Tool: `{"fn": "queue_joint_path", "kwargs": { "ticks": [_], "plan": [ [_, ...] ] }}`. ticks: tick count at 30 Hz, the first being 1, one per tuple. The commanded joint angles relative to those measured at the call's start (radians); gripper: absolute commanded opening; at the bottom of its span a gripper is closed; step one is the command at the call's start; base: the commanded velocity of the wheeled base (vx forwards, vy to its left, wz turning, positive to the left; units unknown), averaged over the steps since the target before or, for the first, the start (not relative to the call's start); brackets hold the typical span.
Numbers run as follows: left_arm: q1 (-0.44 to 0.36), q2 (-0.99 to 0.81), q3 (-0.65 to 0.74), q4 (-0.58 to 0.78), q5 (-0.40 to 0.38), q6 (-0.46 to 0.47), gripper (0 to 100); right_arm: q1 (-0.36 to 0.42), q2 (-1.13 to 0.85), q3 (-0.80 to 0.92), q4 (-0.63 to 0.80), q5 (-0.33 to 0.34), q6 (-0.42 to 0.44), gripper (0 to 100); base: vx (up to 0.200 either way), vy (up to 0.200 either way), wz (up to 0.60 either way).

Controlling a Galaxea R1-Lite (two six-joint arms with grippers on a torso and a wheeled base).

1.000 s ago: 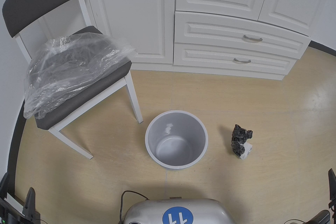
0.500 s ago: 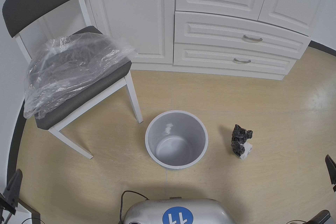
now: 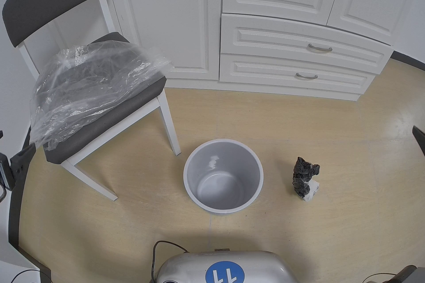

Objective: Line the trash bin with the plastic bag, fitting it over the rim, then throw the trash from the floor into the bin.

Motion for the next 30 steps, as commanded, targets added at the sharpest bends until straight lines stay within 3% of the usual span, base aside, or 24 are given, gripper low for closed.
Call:
{"fn": "queue_joint_path", "kwargs": {
  "ticks": [1,6,10,11,13,14,16,18,19,20,30],
  "plan": [
    [0.003,0.058,0.018,-0.067,0.041,0.049,100,0.115,0.020,-0.027,-0.096,-0.074,0.037,100,0.000,0.000,0.00],
    [0.020,0.060,0.063,-0.130,0.047,0.072,100,0.281,0.042,-0.024,-0.135,-0.171,0.067,100,0.000,0.000,0.00],
    [0.117,0.073,0.083,-0.140,0.033,0.087,100,0.371,0.094,-0.027,-0.153,-0.235,0.155,100,0.000,0.000,0.00],
    [0.210,0.113,0.080,-0.143,0.001,0.104,100,0.397,0.129,-0.030,-0.181,-0.244,0.188,100,0.000,0.000,0.00],
    [0.279,0.153,0.078,-0.153,-0.054,0.127,100,0.410,0.154,-0.028,-0.207,-0.247,0.208,100,0.000,0.000,0.00],
    [0.371,0.205,0.080,-0.183,-0.168,0.158,100,0.416,0.183,-0.024,-0.236,-0.252,0.231,100,0.000,0.000,0.00],
    [0.488,0.274,0.090,-0.239,-0.320,0.190,100,0.422,0.212,-0.022,-0.243,-0.252,0.257,100,0.000,0.000,0.00],
    [0.563,0.325,0.098,-0.281,-0.430,0.221,100,0.425,0.229,-0.021,-0.245,-0.252,0.271,100,0.000,0.000,0.00],
    [0.563,0.325,0.098,-0.281,-0.430,0.221,100,0.425,0.229,-0.021,-0.245,-0.252,0.271,100,0.000,0.000,0.00],
    [0.611,0.353,0.101,-0.312,-0.490,0.233,100,0.431,0.243,-0.022,-0.248,-0.252,0.277,100,0.000,0.000,0.00],
    [0.634,0.379,0.106,-0.321,-0.499,0.250,100,0.480,0.269,-0.019,-0.248,-0.267,0.280,100,0.000,0.000,0.00]
  ]
}}
